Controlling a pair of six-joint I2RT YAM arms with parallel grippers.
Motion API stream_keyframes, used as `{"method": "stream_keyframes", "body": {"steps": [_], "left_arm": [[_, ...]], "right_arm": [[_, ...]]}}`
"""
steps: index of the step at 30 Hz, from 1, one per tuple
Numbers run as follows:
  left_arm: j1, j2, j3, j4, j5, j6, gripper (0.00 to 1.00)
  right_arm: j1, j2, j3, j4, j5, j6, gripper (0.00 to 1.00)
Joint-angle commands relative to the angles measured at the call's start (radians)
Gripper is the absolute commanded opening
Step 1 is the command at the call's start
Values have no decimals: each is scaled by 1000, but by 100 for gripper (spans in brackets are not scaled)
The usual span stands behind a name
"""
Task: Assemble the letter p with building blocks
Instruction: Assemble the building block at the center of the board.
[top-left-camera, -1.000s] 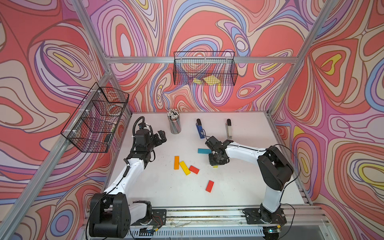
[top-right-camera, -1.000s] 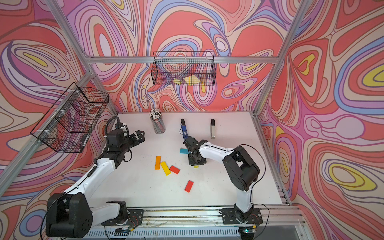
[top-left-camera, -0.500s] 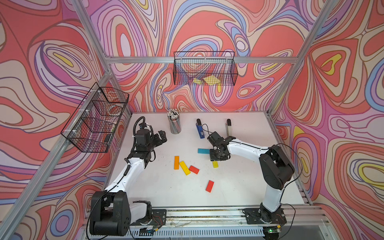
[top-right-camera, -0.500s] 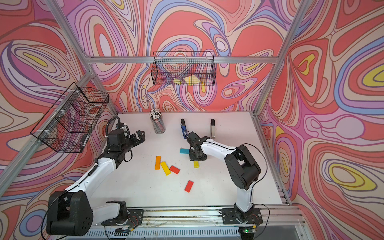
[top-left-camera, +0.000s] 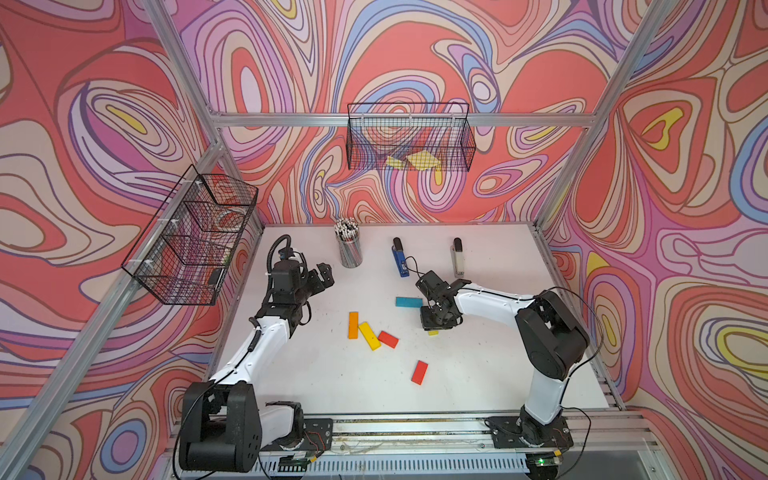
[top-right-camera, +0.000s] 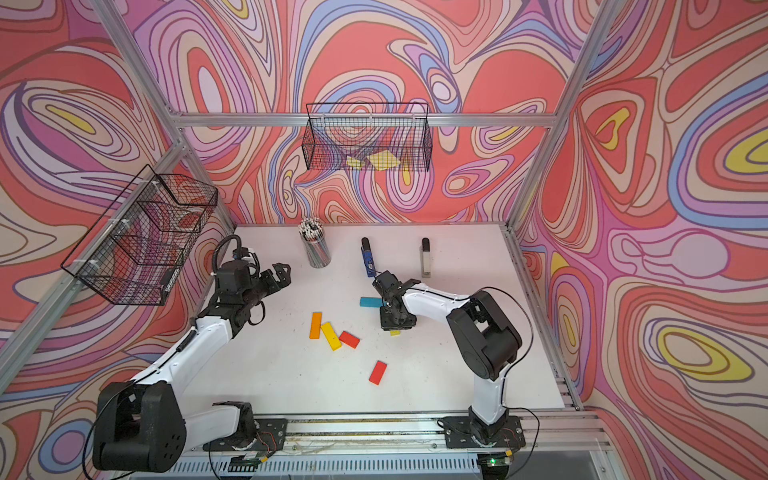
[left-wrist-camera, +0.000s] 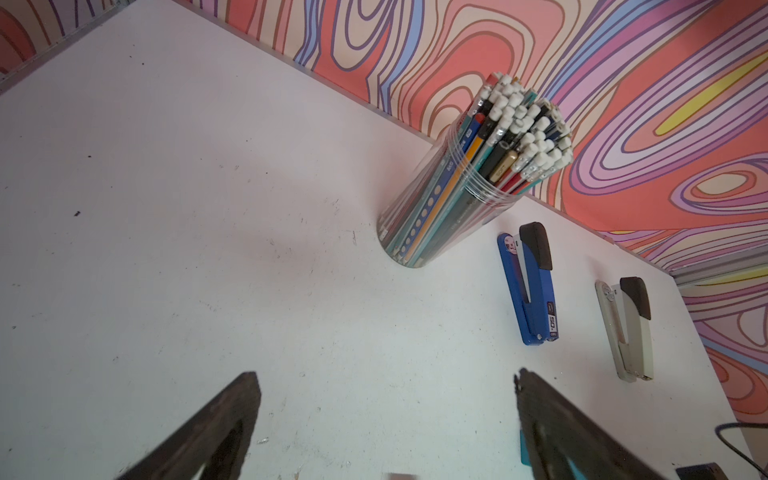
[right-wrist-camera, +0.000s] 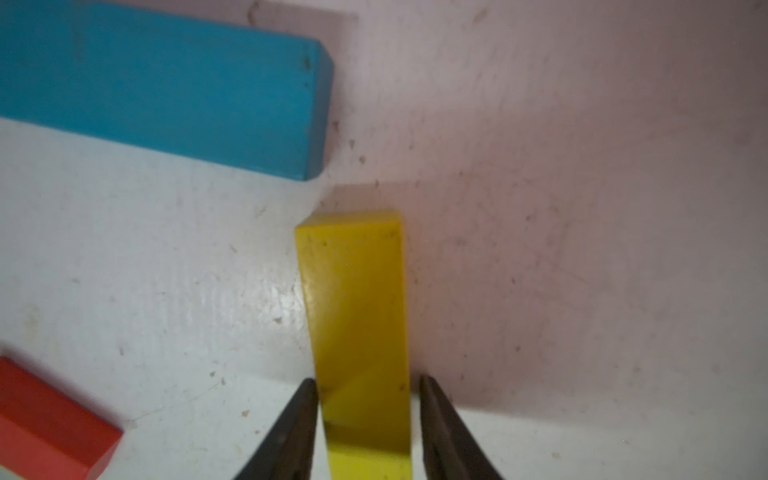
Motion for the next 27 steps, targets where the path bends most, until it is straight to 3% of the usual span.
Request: {"method": "stream_keyframes", "body": {"steps": [1,6,15,27], "left_arm": [[4,-21,-9,12,0,-8,99],[4,-20,-10,12,-1,-6,99],[4,-19,-10,21,2,-5,99],[4,-27,-12,12,-8,5,99]], "right_arm": [[6,-20,-20,15,1,14,36],[6,-31,-9,-3,54,23,29],[1,26,80,-25,122,12,29],[-7,58,106,-13,121,5,30]]}}
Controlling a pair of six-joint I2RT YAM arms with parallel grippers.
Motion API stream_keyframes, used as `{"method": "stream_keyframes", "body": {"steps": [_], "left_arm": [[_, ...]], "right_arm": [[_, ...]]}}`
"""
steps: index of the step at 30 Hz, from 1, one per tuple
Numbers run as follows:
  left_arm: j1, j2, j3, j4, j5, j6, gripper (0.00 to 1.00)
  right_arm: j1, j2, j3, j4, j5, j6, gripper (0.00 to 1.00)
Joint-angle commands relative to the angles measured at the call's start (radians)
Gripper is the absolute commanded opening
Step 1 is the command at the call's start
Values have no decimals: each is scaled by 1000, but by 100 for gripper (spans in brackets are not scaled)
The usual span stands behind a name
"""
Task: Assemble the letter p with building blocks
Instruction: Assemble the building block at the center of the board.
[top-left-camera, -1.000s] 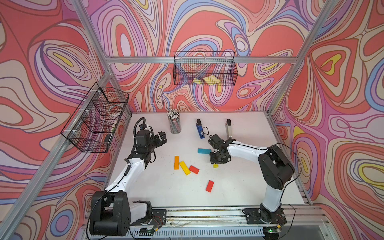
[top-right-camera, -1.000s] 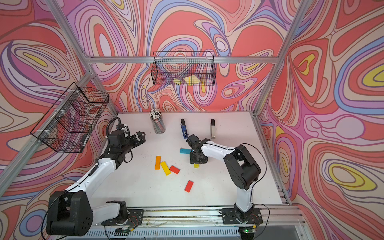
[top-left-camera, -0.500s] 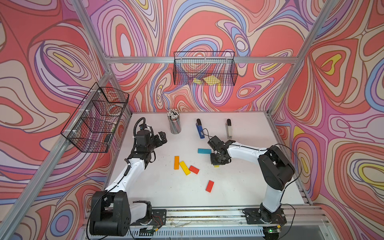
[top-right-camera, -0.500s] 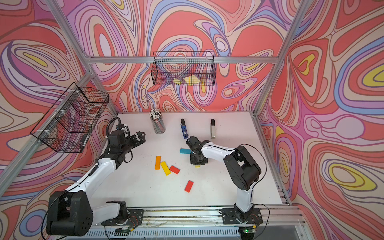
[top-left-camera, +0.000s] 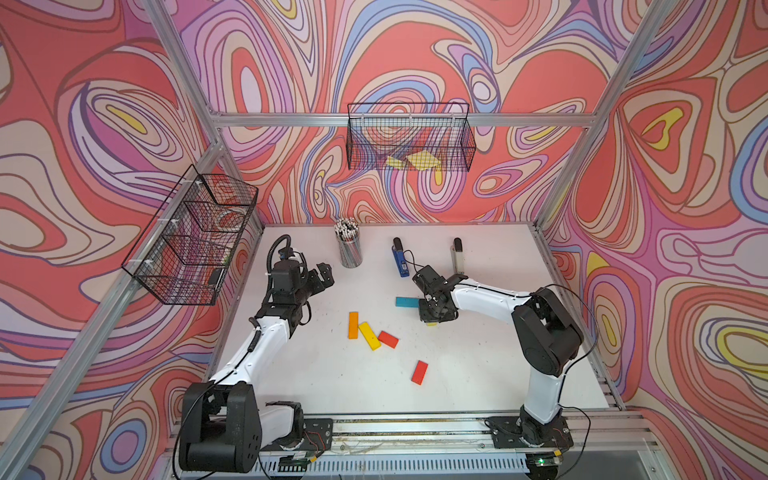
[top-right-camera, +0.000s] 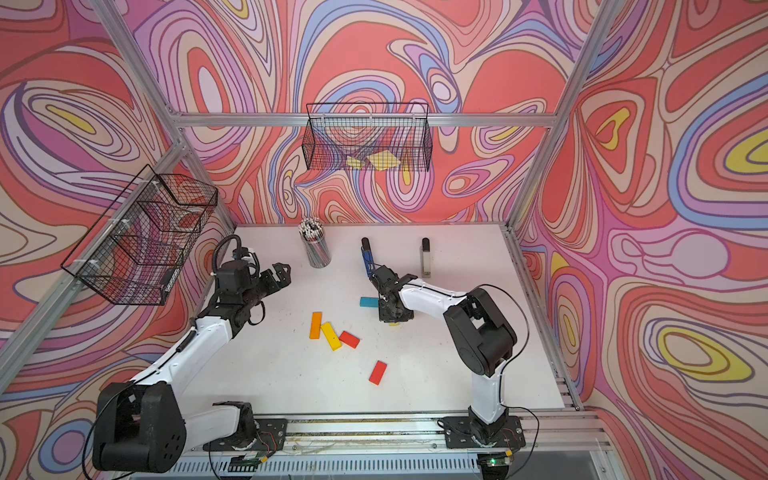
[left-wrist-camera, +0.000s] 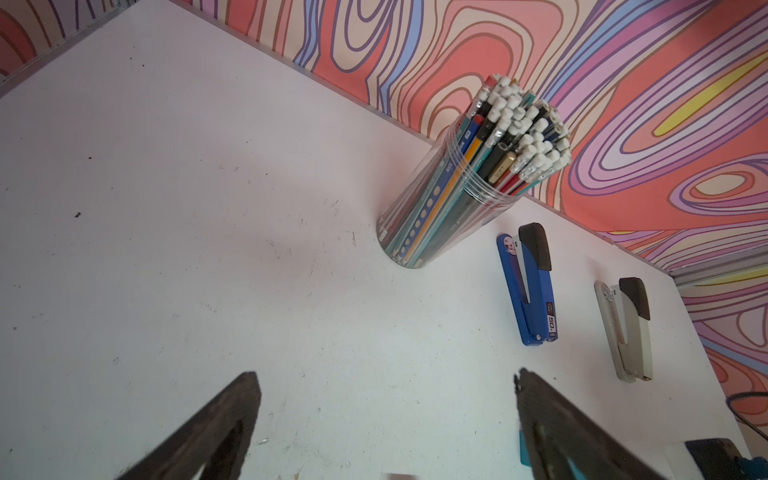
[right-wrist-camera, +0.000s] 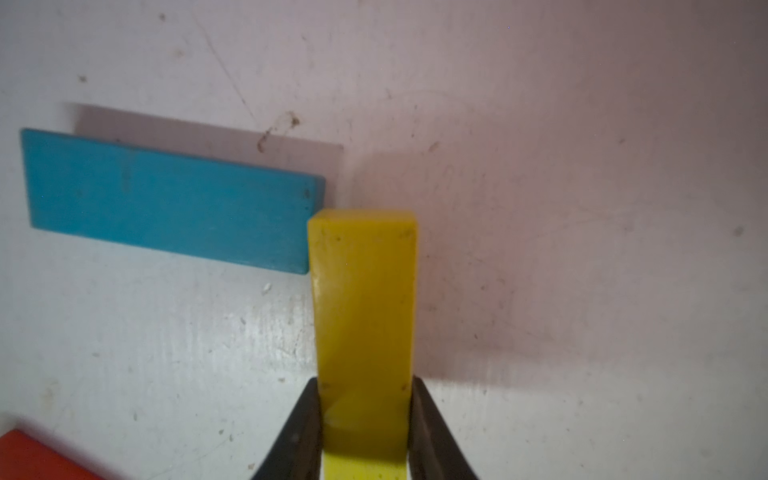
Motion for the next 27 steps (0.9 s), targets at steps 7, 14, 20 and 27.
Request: {"method": "stream_keyframes", "body": {"steps": [7,14,20,27], "left_arm": [[4,-22,-3,4,-10,13,99],[4,-14,-9,11,-10,7,99],[4,-8,-12,15,-11,8,99],[4,-4,-12,17,-9,6,99]], "right_arm": [[-5,26,20,16,2,4,30],[-5,33,28,21,-3,5,30],[-5,39,32,24,1,8,33],[-4,38,40,27,-12,10,52]]}}
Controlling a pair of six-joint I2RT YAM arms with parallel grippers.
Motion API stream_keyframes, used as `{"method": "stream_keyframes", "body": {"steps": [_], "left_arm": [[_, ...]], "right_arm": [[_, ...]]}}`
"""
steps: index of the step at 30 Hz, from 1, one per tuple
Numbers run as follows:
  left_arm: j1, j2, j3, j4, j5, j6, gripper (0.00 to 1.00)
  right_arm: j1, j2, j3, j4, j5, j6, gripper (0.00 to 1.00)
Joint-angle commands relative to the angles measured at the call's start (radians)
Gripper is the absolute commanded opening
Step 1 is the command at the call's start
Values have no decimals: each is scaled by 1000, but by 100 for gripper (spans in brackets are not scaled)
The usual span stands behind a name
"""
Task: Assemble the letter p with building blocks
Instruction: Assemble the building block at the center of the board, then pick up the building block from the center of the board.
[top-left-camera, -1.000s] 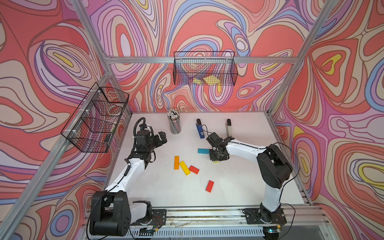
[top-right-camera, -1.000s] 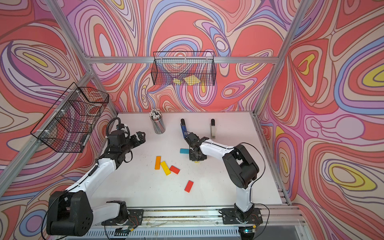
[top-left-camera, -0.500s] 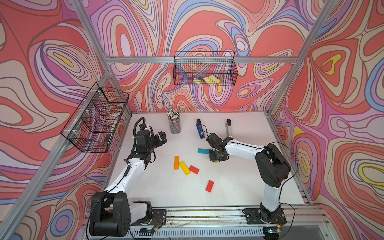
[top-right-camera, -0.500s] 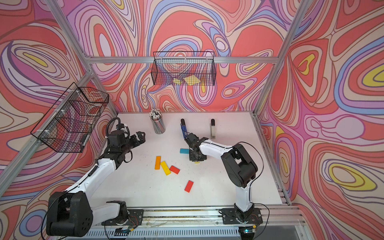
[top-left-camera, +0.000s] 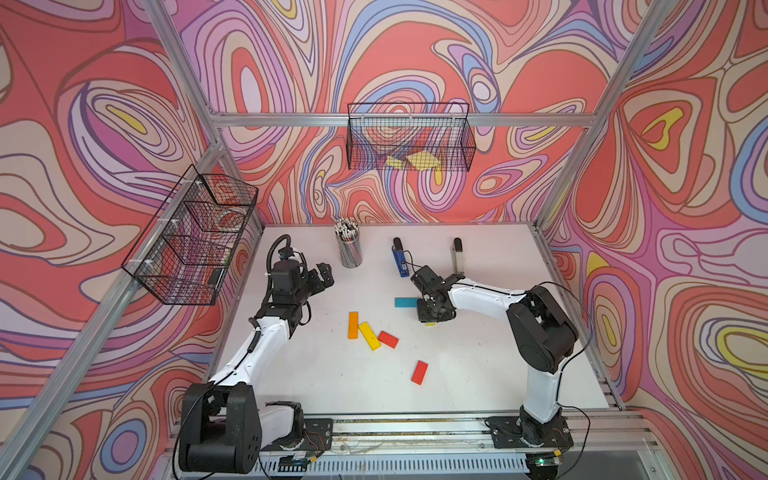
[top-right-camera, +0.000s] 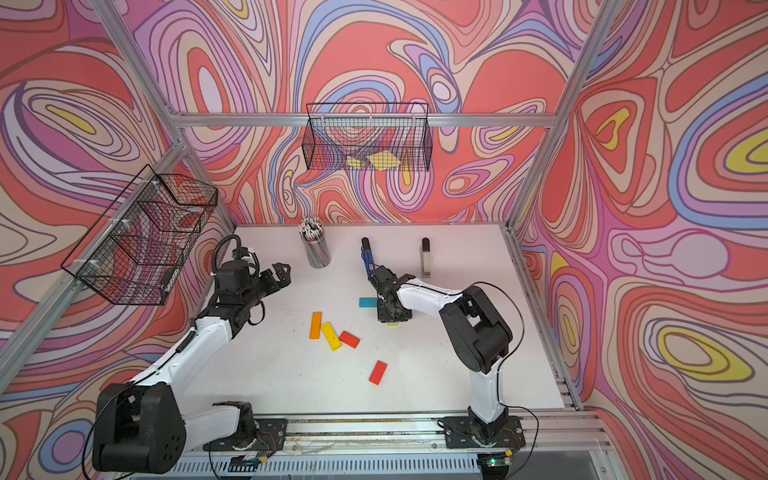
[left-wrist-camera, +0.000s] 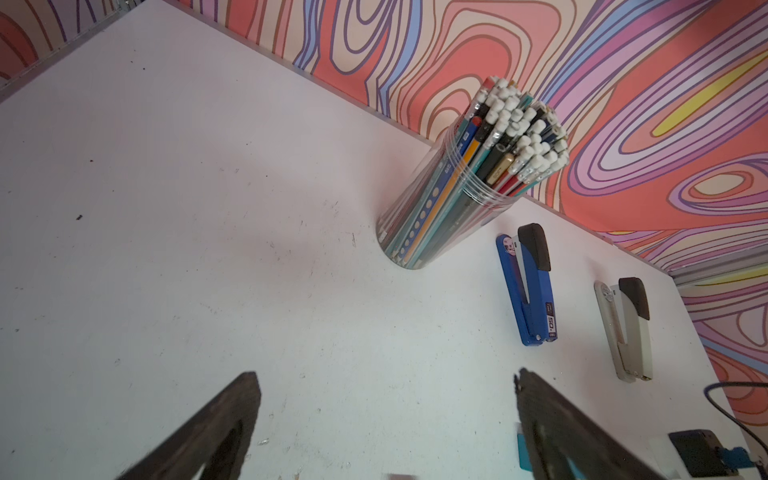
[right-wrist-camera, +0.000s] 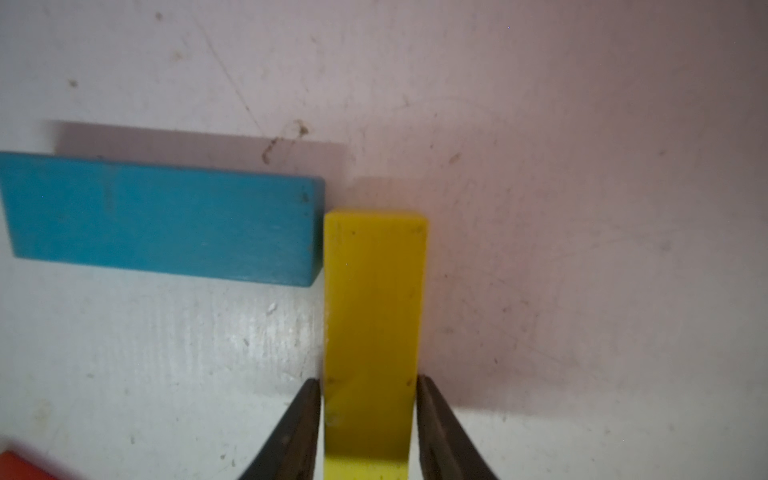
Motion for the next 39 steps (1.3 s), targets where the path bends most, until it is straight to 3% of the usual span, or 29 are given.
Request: {"method": "stream_keyframes", "body": {"steps": [1,7,12,24,32,39], "left_arm": [[4,-4,-12,17,-9,4,99],[4,-10,-14,11,-10,6,99],[4,-16,-6,4,-15,8,99],[5,-63,32,-76,-63,23,99],[6,-86,29,-114,-104,28,99],[6,-60,78,-209,-212,-2,99]], "right_arm": [[-4,4,25,9,2,7,54],[-3,-102,58,6,56,-49,67],[13,-147,119,88,-81,-183,73],[199,119,364,82,-208,-283,73],[260,207,397,63,-234,-317,72],[281,253,419,49,-222,-332,72]]}}
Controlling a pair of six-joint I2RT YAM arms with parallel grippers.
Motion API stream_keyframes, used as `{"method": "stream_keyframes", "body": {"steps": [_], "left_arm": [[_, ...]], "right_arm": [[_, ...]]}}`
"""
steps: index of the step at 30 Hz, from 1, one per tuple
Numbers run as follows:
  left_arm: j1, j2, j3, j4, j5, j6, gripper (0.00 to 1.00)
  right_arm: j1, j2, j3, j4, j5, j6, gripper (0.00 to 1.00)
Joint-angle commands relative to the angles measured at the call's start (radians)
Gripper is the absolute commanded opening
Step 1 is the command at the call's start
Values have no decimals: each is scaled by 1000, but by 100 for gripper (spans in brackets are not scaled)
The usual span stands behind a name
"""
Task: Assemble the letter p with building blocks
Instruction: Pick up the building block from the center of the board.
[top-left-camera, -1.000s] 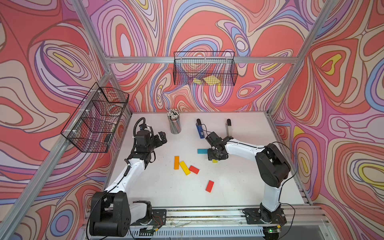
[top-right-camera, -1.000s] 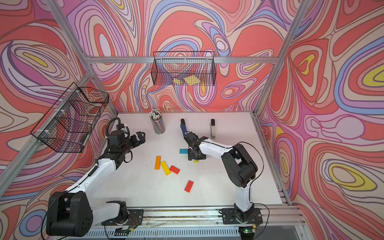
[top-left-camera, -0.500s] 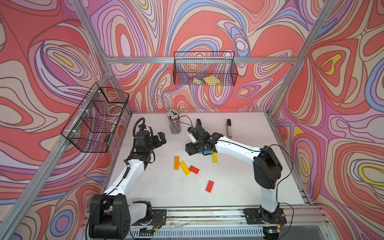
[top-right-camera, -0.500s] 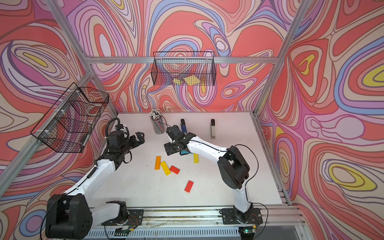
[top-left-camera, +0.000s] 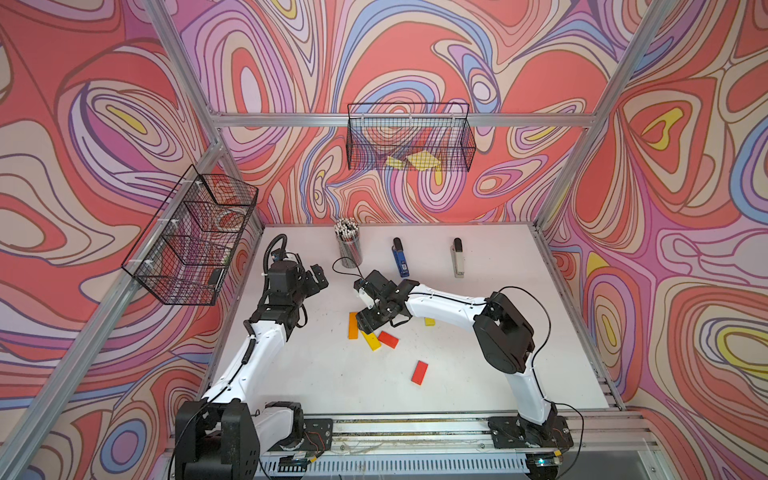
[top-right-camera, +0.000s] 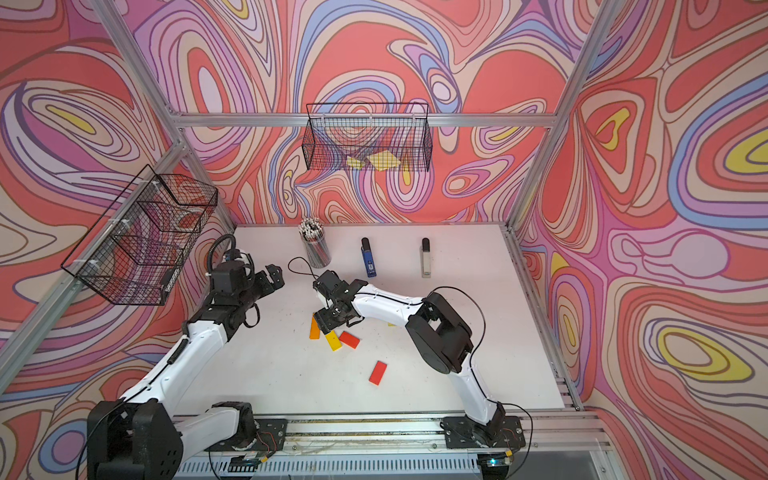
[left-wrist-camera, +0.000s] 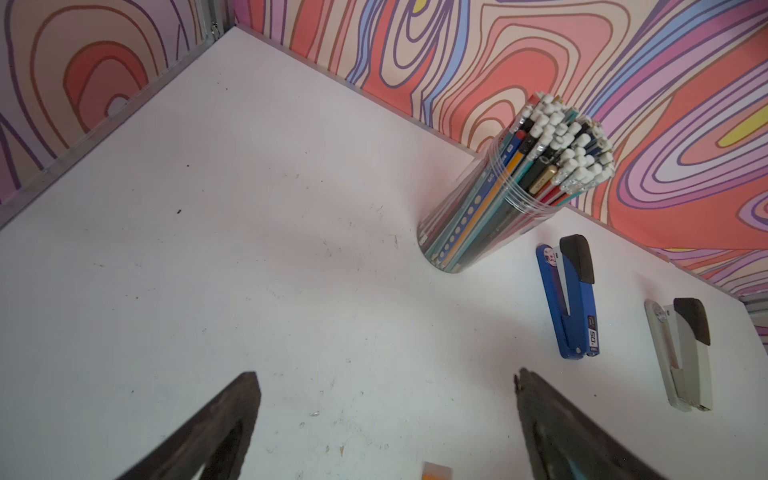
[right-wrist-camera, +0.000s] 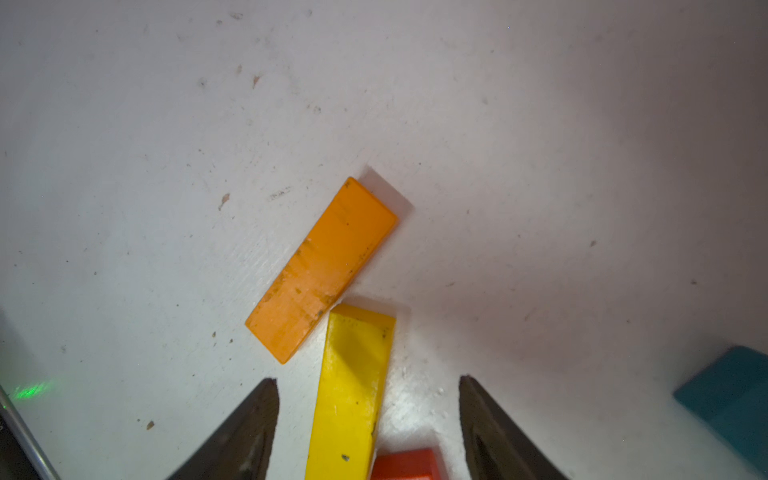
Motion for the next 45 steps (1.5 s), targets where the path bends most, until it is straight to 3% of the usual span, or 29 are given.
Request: {"method": "stream_keyframes", "body": {"steps": [1,13,21,27,30,38,45], "left_arm": [[6,9,40,-62,-71,-17,99],[7,2,25,-60,-67,-7,99],[7,-2,20,-66,-74,-5,99],[9,-4,19,-70,-80,-2,99],[9,-3,19,-70,-80,-2,99],[9,-5,17,-53,-46,0,99],[9,4,5,-3,25,-19,99]], "right_arm": [[12,38,33,-15,10,-19,72],[44,91,50,-51,86,-35,68],[55,113,57,-54,132,-46,54],[58,101,46,-24,134,-33,32],[58,73,46,-7,134,-22,27],[36,-85,60,-28,137,-74,28],[-90,-199,-48,-70,173,-140,28]]}}
